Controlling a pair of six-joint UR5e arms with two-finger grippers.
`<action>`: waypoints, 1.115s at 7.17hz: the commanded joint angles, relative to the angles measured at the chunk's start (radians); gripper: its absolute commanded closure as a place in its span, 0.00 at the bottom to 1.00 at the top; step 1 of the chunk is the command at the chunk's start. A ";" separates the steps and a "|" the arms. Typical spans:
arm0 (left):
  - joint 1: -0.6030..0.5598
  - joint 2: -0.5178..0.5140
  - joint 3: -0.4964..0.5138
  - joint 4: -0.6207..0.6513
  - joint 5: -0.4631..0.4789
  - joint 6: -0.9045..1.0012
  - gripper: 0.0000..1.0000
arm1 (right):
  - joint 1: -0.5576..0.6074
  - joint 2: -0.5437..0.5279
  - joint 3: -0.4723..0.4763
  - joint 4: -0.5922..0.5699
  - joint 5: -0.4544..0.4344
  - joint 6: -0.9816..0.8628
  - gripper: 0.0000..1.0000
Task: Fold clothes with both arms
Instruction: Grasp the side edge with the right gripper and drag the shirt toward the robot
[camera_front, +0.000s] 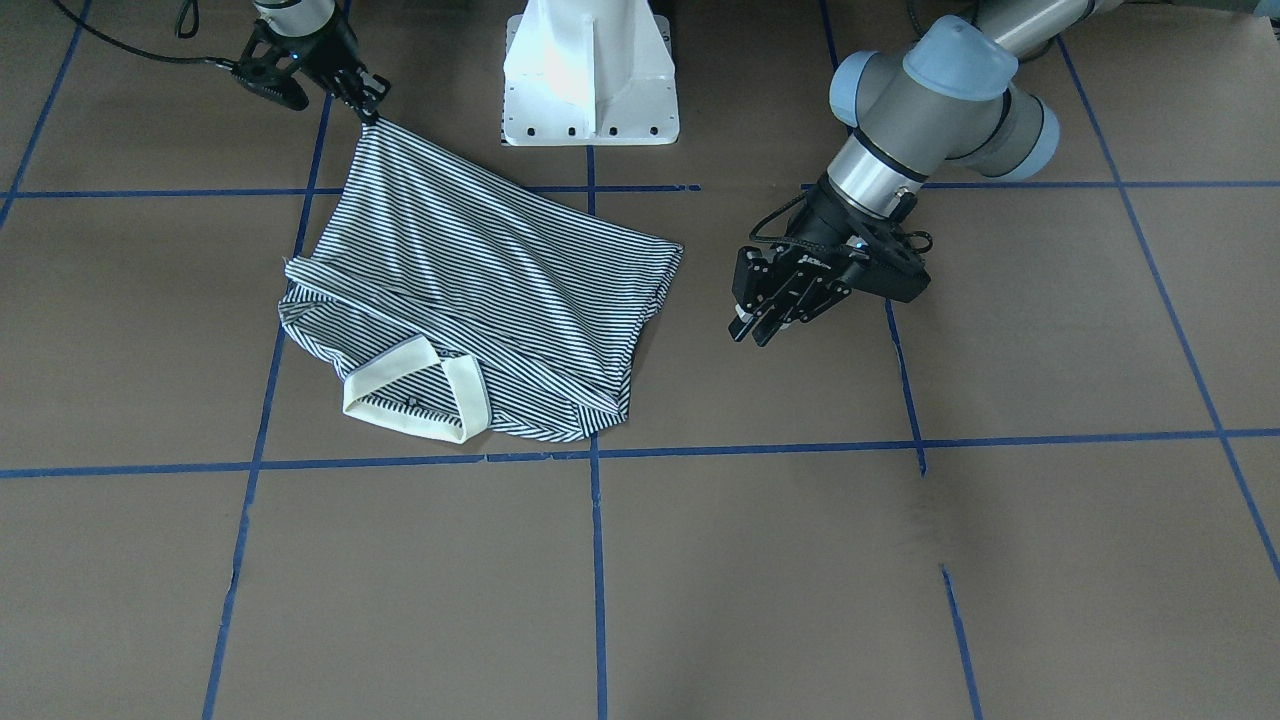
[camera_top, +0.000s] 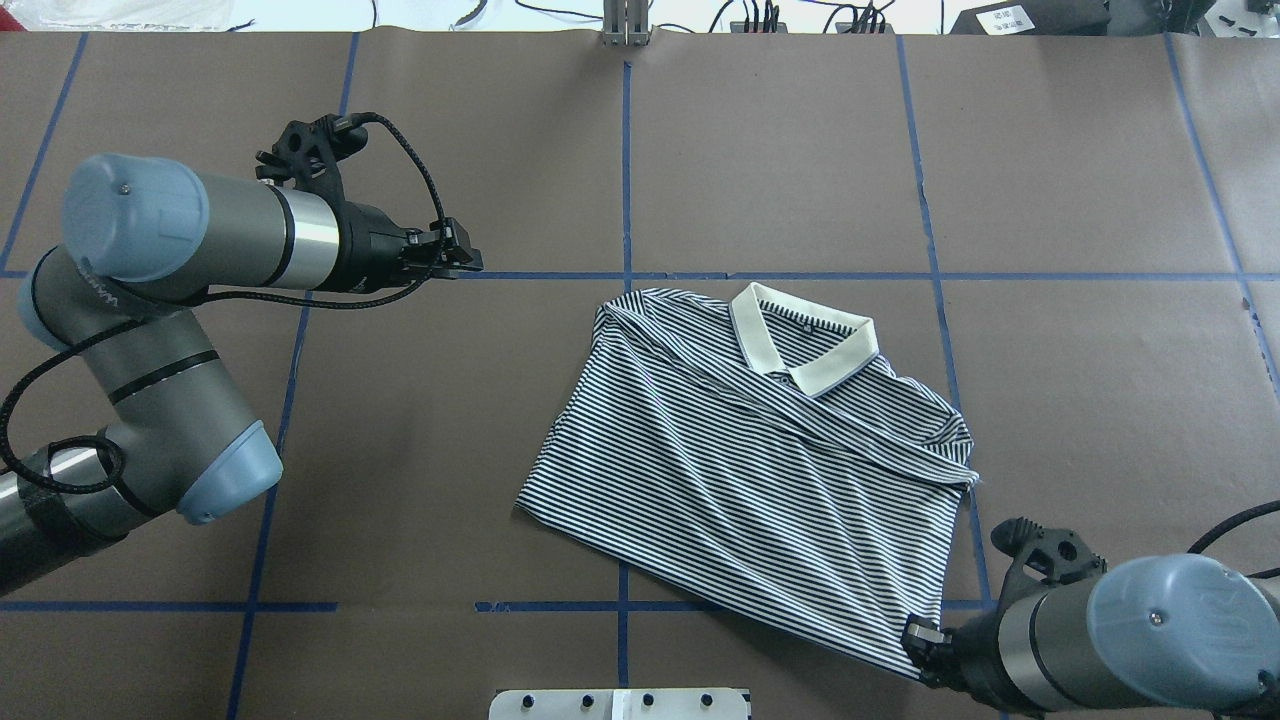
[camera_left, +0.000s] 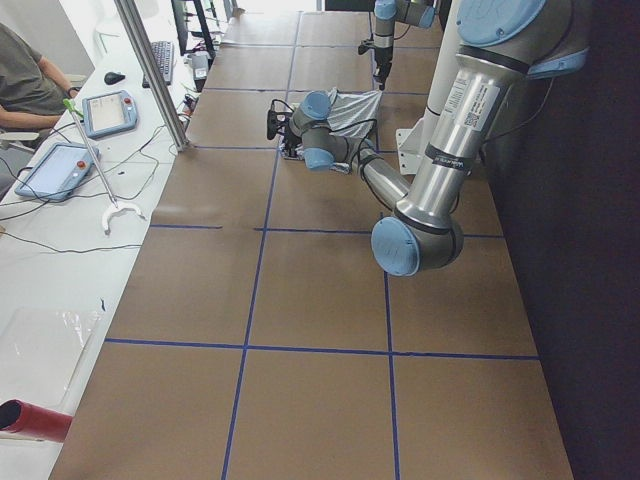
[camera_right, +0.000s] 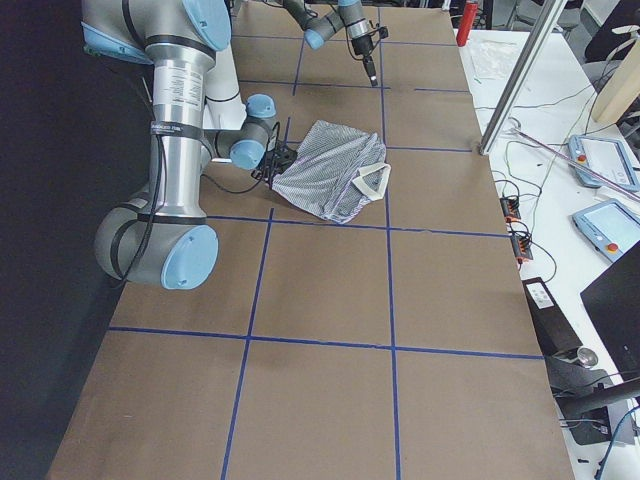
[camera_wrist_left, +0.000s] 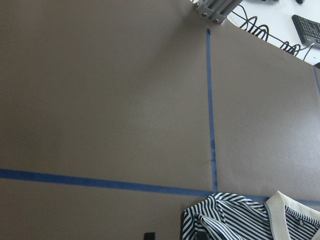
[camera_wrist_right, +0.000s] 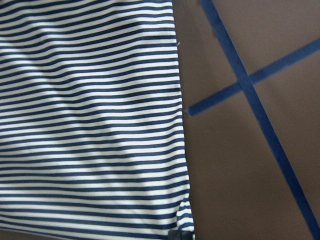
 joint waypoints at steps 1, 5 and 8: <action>0.045 0.007 -0.030 0.001 -0.026 -0.130 0.60 | -0.062 -0.039 0.005 -0.001 0.000 0.026 0.01; 0.360 0.034 -0.169 0.384 0.251 -0.269 0.53 | 0.297 0.052 0.013 0.000 0.002 0.013 0.00; 0.457 0.022 -0.155 0.445 0.266 -0.305 0.50 | 0.330 0.091 -0.006 0.000 0.000 -0.002 0.00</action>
